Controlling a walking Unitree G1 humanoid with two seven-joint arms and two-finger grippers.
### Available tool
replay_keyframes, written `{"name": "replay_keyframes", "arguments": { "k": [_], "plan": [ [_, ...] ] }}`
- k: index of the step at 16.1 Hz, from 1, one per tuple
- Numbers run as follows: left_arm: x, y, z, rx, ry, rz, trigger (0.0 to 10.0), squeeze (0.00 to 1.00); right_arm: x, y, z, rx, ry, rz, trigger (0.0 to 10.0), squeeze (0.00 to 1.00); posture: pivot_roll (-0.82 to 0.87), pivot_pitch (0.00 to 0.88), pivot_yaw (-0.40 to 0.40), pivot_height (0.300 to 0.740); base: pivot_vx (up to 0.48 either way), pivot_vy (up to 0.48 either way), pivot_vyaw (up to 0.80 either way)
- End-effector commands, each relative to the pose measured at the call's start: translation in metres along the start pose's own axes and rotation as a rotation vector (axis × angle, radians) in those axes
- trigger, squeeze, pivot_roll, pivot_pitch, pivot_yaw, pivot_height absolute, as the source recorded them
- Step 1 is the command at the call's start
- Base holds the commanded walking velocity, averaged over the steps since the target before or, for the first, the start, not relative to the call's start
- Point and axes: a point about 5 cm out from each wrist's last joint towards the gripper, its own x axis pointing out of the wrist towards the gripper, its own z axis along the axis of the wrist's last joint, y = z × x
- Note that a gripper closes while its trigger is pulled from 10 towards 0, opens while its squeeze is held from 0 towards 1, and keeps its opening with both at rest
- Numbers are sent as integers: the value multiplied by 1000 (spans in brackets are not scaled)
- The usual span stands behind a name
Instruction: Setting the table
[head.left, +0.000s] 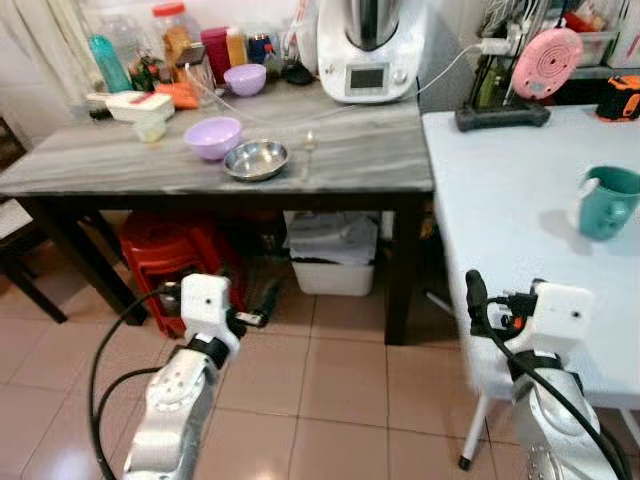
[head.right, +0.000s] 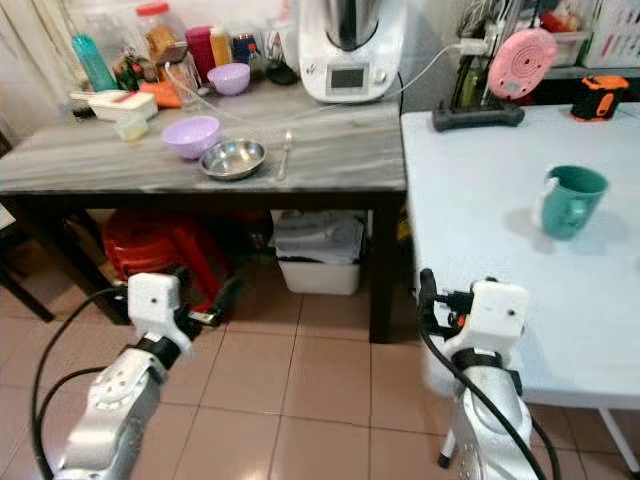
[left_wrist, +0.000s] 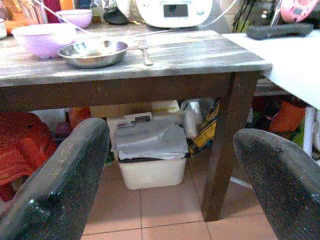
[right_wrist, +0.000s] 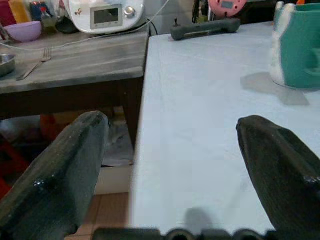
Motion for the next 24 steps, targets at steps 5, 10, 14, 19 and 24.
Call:
{"name": "replay_keyframes", "arguments": {
  "k": [5, 10, 14, 19, 24],
  "plan": [
    [-3, 4, -1, 7, 26, -10, 10000, 0, -9, 2, -3, 11, 11, -12, 10000, 0, -116, 0, 153, 740, 0, -480, 0],
    [1, 1, -1, 3, 21, -4, 10000, 0, 2, 14, -3, 13, 12, 23, 10000, 0, -85, 0, 126, 740, 0, -480, 0],
    [-1, -5, -4, -7, 41, -15, 10000, 0, -9, 2, -11, 18, 84, -15, 10000, 0, -107, 0, 139, 740, 0, -378, 0],
    [1, -13, -4, -48, 45, -24, 10000, 0, -19, -3, -17, 2, 134, -31, 10000, 0, -116, 34, 106, 740, 0, 0, 0],
    [-1, -19, -12, -79, 46, 13, 10000, 0, -11, -10, -14, -56, 170, -1, 10000, 0, -134, 45, 18, 740, 0, 0, 0]
  ]
}}
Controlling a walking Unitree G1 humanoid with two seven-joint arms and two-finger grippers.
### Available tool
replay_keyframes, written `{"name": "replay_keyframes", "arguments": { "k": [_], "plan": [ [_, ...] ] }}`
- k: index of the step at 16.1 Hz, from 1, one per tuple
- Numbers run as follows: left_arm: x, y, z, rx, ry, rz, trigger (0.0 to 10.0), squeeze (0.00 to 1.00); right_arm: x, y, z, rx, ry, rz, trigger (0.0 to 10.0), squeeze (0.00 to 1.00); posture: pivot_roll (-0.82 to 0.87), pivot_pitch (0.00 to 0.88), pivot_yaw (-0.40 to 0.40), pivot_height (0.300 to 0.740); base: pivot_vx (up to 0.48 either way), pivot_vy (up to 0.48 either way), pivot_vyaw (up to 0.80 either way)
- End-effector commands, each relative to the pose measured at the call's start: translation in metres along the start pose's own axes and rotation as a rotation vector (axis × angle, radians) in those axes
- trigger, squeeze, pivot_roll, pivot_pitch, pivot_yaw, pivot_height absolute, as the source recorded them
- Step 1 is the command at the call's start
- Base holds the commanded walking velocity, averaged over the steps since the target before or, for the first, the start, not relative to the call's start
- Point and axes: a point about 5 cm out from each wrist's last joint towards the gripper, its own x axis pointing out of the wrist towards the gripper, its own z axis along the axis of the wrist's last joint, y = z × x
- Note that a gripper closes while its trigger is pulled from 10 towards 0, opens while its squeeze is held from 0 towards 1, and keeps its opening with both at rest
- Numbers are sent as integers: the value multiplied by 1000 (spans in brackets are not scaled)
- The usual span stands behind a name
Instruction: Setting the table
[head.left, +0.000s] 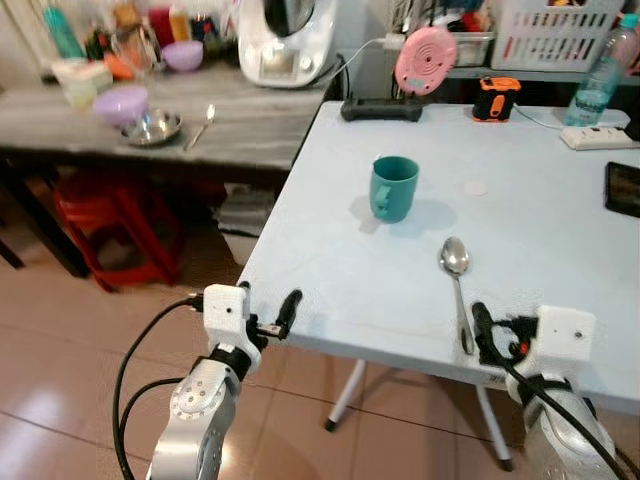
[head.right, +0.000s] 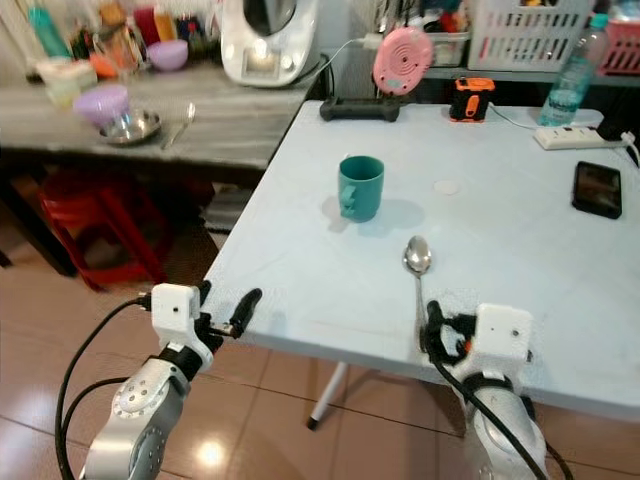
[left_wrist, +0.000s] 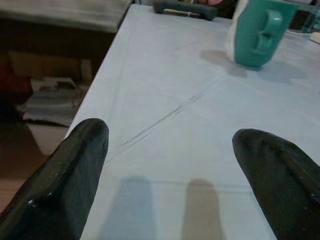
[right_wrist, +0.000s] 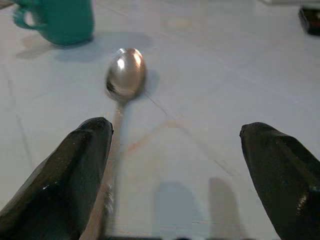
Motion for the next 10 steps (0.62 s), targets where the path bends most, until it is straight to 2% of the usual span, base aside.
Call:
{"name": "replay_keyframes", "arguments": {
  "k": [1, 5, 10],
  "plan": [
    [1, 5, 2, 7, -13, 28, 10000, 0, 4, 3, 2, -3, -2, 21, 10000, 0, -129, 42, 25, 740, 0, 0, 0],
    [2, 7, 5, 17, -22, 14, 10000, 0, 14, 13, 4, -4, -18, 38, 10000, 0, -114, 23, 64, 740, 0, 0, 0],
    [9, 3, 13, 18, -39, -101, 10000, 0, 22, 12, -1, -8, 25, 8, 10000, 0, -116, 16, 98, 740, 0, 0, 0]
  ]
}}
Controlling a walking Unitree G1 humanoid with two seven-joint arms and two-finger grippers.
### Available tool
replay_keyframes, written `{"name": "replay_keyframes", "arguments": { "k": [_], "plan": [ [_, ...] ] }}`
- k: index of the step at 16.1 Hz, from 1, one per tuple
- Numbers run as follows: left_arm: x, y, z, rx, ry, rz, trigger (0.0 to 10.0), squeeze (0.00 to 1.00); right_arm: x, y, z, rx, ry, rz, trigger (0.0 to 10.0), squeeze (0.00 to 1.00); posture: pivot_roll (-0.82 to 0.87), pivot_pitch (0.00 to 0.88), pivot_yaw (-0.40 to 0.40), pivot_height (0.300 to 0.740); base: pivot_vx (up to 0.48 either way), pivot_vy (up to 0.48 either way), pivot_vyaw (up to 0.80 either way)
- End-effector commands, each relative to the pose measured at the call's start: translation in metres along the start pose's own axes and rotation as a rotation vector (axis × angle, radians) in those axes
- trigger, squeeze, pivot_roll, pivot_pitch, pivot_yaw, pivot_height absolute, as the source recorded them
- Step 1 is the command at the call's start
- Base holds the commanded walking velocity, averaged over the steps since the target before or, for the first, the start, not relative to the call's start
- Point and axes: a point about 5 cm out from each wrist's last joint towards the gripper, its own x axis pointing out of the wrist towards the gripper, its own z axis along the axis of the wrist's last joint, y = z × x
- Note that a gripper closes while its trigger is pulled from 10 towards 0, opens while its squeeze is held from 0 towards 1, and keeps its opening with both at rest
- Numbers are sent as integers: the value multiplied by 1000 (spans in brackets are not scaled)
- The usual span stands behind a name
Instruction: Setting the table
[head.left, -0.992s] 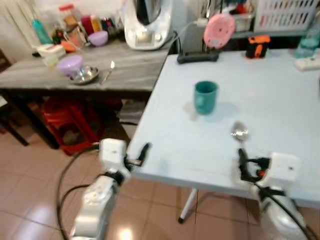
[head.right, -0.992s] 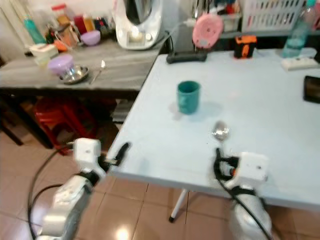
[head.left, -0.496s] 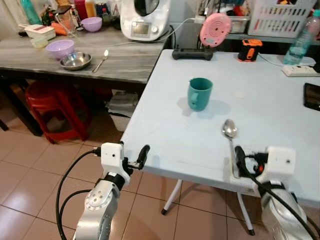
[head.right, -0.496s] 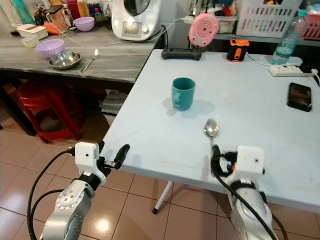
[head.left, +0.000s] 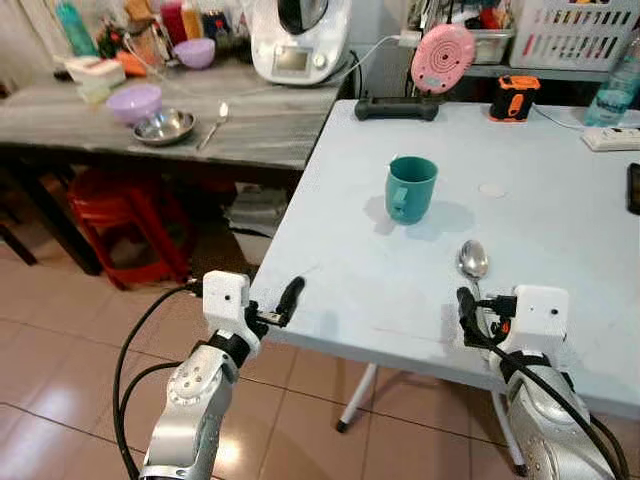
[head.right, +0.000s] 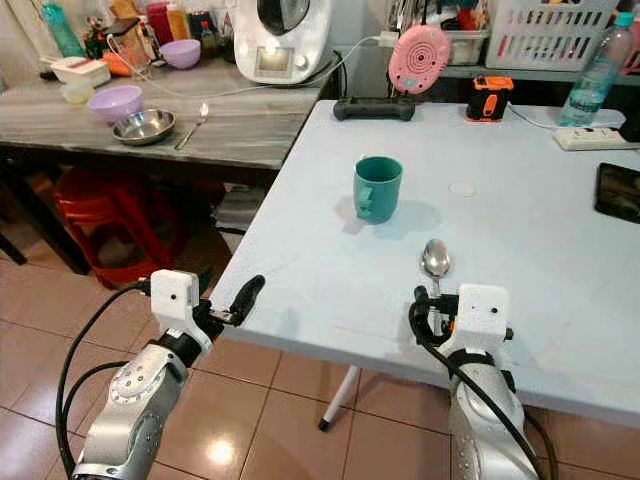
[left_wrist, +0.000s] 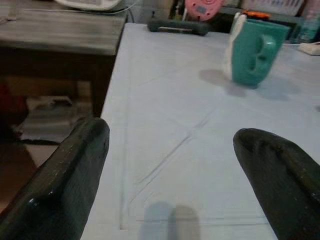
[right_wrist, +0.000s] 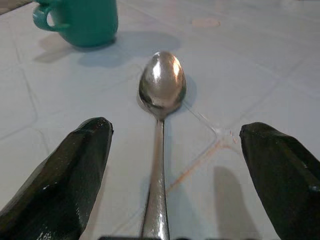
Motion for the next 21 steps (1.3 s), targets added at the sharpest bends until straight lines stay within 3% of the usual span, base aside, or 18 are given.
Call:
{"name": "replay_keyframes", "arguments": {
  "k": [1, 5, 9, 10, 11, 18, 21],
  "plan": [
    [0, 1, 0, 2, 9, -23, 10000, 0, 3, 2, 0, -8, 11, 6, 10000, 0, -116, 16, 101, 740, 0, 0, 0],
    [-8, -9, -1, 8, 16, -188, 10000, 0, 11, 0, -3, -13, 53, 26, 10000, 0, -107, 22, 112, 740, 0, 0, 0],
    [-12, -11, -1, 26, 26, -247, 10000, 0, 17, 3, -6, -20, 91, 67, 10000, 0, -93, 18, 114, 740, 0, 0, 0],
    [-14, -10, -1, 26, 27, -258, 10000, 0, 21, 2, -6, -27, 105, 84, 2588, 0, -90, 19, 115, 740, 0, 0, 0],
    [-14, -9, -1, 27, 28, -263, 10000, 0, 23, 3, -7, -29, 123, 100, 314, 0, -90, 19, 115, 740, 0, 0, 0],
    [-18, -15, -1, 19, 36, -330, 10000, 0, 25, 0, -11, -29, 179, 136, 0, 0, -83, 24, 112, 740, 0, 0, 0],
    [-22, -21, -1, 31, 55, -423, 10000, 0, 26, -3, -12, -26, 191, 135, 0, 0, -86, 21, 116, 740, 0, 0, 0]
  ]
}}
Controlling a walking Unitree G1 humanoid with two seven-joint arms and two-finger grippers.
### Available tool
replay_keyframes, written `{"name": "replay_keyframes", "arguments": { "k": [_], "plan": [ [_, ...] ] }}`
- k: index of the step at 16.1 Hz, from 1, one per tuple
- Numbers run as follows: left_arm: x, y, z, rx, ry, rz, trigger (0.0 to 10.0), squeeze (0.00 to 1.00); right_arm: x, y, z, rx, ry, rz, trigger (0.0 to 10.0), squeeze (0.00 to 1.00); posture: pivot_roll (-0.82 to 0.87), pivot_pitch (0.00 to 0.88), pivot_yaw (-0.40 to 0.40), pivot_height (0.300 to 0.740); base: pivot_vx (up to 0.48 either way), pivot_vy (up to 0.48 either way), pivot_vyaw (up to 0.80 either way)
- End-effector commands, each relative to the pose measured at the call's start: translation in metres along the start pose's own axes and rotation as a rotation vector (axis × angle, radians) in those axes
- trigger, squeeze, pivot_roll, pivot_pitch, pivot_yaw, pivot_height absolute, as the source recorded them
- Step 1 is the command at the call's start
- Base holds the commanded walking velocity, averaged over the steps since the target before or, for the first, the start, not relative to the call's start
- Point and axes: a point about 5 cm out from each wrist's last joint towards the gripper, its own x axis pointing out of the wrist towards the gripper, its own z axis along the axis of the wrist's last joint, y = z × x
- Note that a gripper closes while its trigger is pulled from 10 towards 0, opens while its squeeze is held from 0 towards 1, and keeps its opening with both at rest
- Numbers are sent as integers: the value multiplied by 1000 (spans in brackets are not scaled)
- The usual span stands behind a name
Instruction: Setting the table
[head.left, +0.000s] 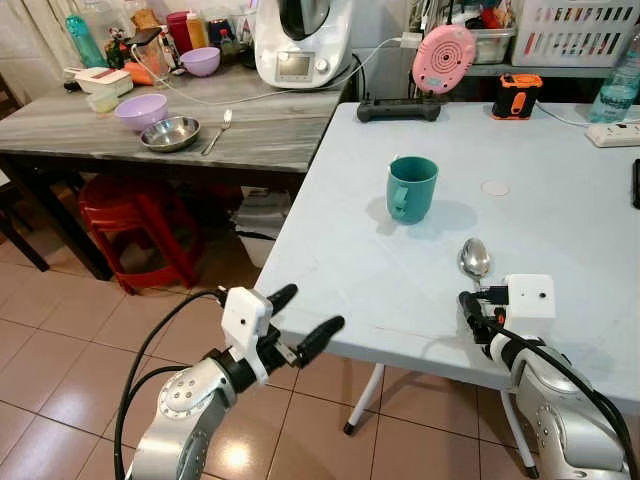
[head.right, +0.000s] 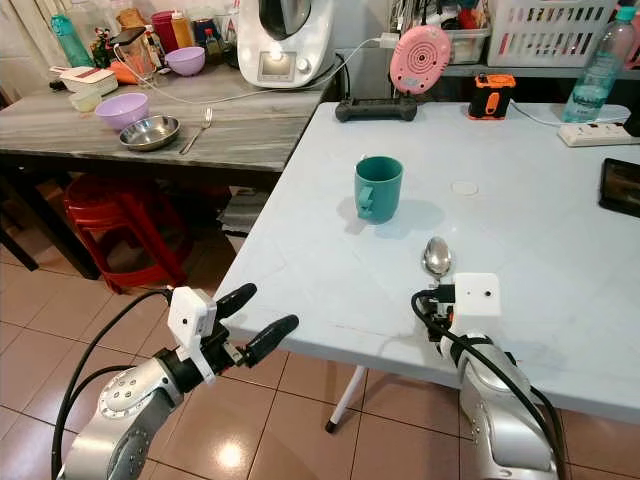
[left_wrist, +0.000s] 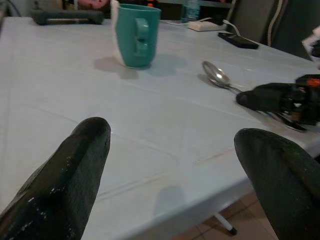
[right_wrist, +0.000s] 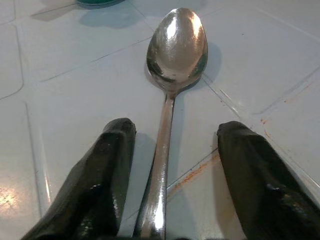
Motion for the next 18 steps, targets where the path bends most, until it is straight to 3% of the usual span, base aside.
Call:
{"name": "replay_keyframes", "arguments": {
  "k": [1, 10, 18],
  "plan": [
    [-3, 0, 0, 8, 14, -20, 10000, 0, 2, 5, -7, 19, 47, 32, 0, 0, -88, 20, 114, 740, 0, 0, 0],
    [-4, -5, -1, 17, 25, -104, 10000, 0, 1, 1, -13, 62, 76, 3, 0, 0, -93, 23, 126, 740, 0, 0, 0],
    [-5, -3, -4, 29, 31, -109, 10000, 0, 3, 4, -14, 127, 81, -11, 0, 0, -88, 19, 126, 740, 0, 0, 0]
  ]
}}
